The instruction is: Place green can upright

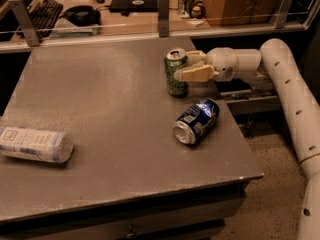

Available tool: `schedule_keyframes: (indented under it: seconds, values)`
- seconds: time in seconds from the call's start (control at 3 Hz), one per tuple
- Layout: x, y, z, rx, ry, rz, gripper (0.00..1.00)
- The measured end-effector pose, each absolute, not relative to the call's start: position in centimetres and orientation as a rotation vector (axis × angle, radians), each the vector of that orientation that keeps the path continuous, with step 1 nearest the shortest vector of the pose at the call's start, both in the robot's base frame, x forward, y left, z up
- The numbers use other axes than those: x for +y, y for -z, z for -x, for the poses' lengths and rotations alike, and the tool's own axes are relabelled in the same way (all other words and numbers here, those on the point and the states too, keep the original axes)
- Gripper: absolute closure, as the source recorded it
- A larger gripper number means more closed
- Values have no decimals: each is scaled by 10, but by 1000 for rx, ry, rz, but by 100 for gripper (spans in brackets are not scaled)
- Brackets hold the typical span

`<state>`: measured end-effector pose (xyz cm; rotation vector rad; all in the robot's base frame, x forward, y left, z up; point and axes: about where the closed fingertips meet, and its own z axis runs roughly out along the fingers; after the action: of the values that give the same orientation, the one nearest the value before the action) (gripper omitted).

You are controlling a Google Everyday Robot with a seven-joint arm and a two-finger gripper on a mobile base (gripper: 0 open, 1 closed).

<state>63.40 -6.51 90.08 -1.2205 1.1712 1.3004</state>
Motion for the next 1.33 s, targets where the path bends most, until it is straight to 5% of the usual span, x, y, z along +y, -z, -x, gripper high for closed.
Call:
schedule_keyframes:
  seconds: [0.67,1.0,1.33]
  values:
    - [-72,-889,-636,1205,-1321,1186,12]
    - [-78,-889,-636,1244,-1291,1214,0]
    - [-93,-898,-634,1277,-1227,1275,0]
